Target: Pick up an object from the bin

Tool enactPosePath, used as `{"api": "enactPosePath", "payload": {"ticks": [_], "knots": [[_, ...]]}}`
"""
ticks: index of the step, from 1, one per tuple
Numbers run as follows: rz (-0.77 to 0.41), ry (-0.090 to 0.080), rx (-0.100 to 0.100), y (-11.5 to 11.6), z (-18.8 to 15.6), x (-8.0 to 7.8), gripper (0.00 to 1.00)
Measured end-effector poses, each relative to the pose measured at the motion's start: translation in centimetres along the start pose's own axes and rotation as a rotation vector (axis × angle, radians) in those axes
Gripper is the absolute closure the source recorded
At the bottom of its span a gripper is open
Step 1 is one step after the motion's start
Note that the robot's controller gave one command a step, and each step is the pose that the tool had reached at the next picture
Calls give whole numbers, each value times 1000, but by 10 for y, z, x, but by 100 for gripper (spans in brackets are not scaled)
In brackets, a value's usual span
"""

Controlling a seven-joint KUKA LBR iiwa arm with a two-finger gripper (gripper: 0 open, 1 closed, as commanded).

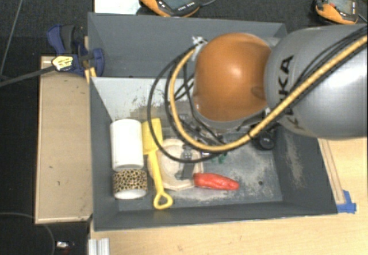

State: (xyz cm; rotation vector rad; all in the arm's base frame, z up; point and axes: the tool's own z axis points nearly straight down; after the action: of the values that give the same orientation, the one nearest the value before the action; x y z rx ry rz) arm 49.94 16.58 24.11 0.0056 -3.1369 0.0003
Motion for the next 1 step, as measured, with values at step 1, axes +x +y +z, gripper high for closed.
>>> {"api": "enactPosePath", "payload": {"ticks": [1], "knots": [[5,-7,-1,-1,-3,-2,0]]}}
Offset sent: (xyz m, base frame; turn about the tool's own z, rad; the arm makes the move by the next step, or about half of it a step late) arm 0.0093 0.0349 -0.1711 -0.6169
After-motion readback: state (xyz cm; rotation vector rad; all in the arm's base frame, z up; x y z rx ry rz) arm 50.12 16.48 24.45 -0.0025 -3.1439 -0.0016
